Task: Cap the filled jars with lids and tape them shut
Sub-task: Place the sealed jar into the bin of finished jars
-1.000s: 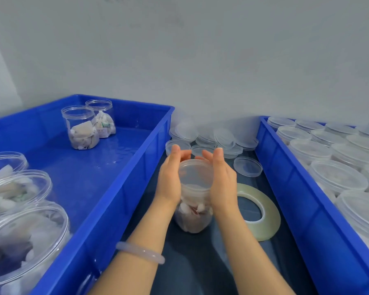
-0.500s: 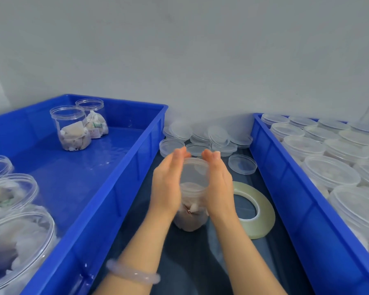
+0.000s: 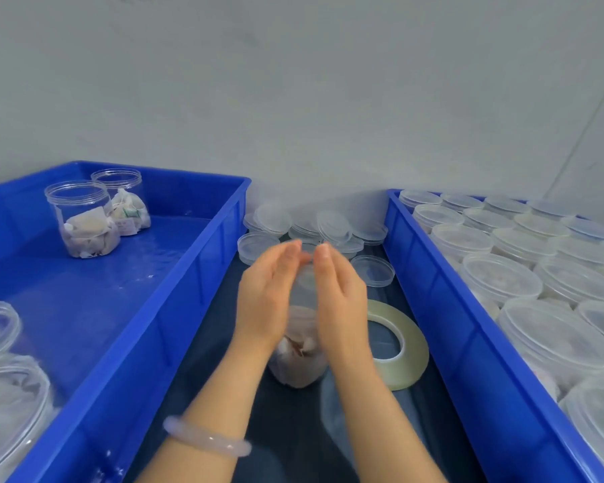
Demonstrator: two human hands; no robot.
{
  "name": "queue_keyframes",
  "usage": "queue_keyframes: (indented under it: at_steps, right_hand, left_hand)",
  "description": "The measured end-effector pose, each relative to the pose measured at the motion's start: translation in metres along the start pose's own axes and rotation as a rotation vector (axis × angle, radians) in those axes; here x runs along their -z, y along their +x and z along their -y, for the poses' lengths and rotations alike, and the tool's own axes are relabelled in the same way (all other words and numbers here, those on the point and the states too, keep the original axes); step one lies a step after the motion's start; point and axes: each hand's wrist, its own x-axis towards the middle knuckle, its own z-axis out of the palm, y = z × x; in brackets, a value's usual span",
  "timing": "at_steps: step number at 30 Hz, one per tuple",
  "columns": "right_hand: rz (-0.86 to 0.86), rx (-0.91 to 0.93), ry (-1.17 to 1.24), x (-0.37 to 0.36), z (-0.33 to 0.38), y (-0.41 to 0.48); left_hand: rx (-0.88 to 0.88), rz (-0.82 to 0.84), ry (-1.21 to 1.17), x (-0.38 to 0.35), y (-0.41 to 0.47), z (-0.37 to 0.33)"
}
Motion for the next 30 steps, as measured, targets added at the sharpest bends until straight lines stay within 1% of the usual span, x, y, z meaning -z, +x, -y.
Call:
queue_keyframes:
  at_steps: [2, 4, 7, 9, 11, 13, 16, 18, 22, 25, 27, 30]
  right_hand:
    - [-0.106, 0.065, -0.042, -0.006, 0.002, -0.003]
    - [-0.169, 0.075, -0.065, -0.008, 0.002, -0.003]
    - [-0.175, 0.054, -0.012, -0.007, 0.0, -0.001]
    - [-0.168, 0.048, -0.012, -0.006, -0.004, 0.0]
    - [-0.169, 0.038, -0.006, -0.007, -0.005, 0.0]
    - [-0.181, 0.019, -0.012, -0.006, -0.002, -0.001]
    - [-0.178, 0.027, -0.048, -0.004, 0.014, -0.011]
    - [-0.198, 0.113, -0.062, 0.002, 0.034, -0.021]
    - [-0.253, 0.294, -0.032, 0.029, 0.086, -0.042]
    - [-0.293, 0.391, -0.037, 0.064, 0.119, -0.054]
    - [-0.342, 0.421, -0.087, 0.09, 0.132, -0.058]
    - [-0.439, 0.422, -0.124, 0.132, 0.147, -0.054]
  left_hand:
    - [-0.047, -0.138, 0.046, -0.009, -0.004, 0.002]
    - [-0.07, -0.194, 0.043, -0.01, -0.003, 0.004]
    - [-0.044, -0.09, -0.093, -0.005, -0.005, 0.008]
    - [0.007, -0.053, -0.12, -0.002, -0.008, 0.015]
    - [0.044, -0.073, -0.034, -0.002, -0.01, 0.019]
    - [0.042, -0.149, 0.003, -0.004, -0.012, 0.016]
    - [0.034, -0.17, -0.028, -0.006, -0.02, 0.001]
    - [-0.026, -0.163, -0.096, -0.008, -0.026, -0.015]
    - [-0.164, -0.071, -0.236, -0.023, -0.041, -0.065]
    - [-0.218, 0.029, -0.322, -0.048, -0.051, -0.097]
    - [-0.219, 0.115, -0.358, -0.072, -0.055, -0.113]
    - [-0.174, 0.216, -0.384, -0.115, -0.058, -0.129]
